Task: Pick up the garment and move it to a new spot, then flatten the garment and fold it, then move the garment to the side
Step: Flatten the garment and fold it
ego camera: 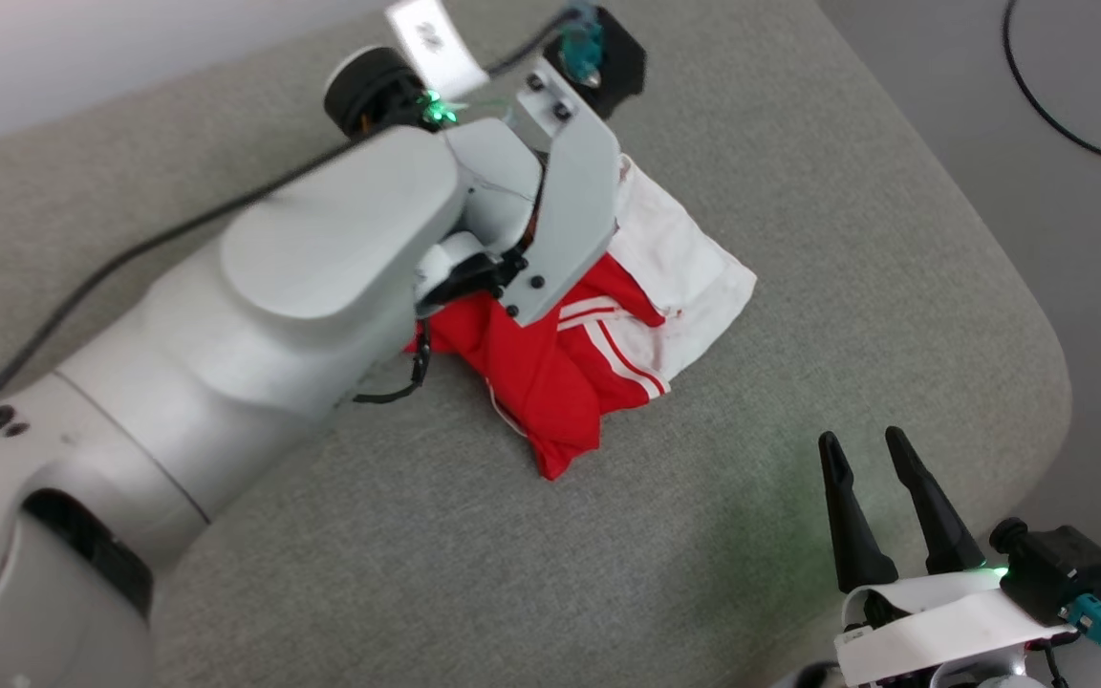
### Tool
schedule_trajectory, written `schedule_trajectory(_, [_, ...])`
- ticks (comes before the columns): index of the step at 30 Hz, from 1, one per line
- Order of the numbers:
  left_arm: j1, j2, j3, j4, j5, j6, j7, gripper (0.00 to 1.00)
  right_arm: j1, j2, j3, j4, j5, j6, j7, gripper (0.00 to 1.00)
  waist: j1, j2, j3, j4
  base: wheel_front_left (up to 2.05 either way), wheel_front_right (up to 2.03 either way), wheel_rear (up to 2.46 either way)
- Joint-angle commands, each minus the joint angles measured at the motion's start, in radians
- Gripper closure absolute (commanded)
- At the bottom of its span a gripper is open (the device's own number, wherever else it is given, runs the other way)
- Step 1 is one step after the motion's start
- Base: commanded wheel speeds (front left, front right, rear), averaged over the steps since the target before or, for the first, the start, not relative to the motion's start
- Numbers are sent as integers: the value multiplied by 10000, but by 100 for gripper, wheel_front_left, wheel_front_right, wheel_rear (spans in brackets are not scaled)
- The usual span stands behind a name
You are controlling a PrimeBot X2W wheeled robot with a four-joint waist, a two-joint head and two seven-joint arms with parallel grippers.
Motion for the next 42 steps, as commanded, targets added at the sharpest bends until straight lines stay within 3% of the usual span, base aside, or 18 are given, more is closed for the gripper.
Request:
schedule_trajectory(1, [3, -53, -13, 187, 389, 22, 174, 0, 83, 71, 37, -11, 87, -7, -93, 0, 0, 0, 630, -500, 0, 0, 0])
schedule_trajectory(12, [183, -209, -15, 474, 1845, 22, -214, 0, -8, 93, 368, 21, 297, -7, -183, 0, 0, 0, 750, -536, 0, 0, 0])
schedule_trajectory(13, [226, -227, -15, 491, 1839, 22, -308, 52, -86, 94, 409, -6, 321, -7, -185, 0, 0, 0, 760, -537, 0, 0, 0])
schedule_trajectory(14, [253, -223, -15, 504, 1801, 22, -385, 81, -142, 93, 467, -22, 335, -7, -185, 0, 0, 0, 766, -535, 0, 0, 0])
schedule_trajectory(15, [258, -184, -15, 497, 1805, 22, -458, 100, -176, 93, 541, -16, 317, -7, -186, 0, 0, 0, 763, -533, 0, 0, 0])
schedule_trajectory(19, [267, 33, -13, 547, 1351, 22, -1251, 100, -388, 83, 759, 214, 225, -8, -188, 0, 0, 0, 524, -430, 0, 0, 0])
schedule_trajectory(27, [469, 237, -7, 440, -83, 22, -3416, 100, -422, -156, 187, 161, -167, -7, 22, 0, 0, 0, -298, 1083, 0, 0, 0])
schedule_trajectory(35, [2259, 1617, 454, 240, -1922, 22, -5802, 100, -14, -539, -268, -671, -467, -7, 978, 0, 0, 0, -1167, 2690, 0, 0, 0])
schedule_trajectory(42, [4345, 2514, 740, 155, -3254, 22, -7034, 100, 392, -658, -584, -1581, -673, -8, 1712, 0, 0, 0, -1364, 3568, 0, 0, 0])
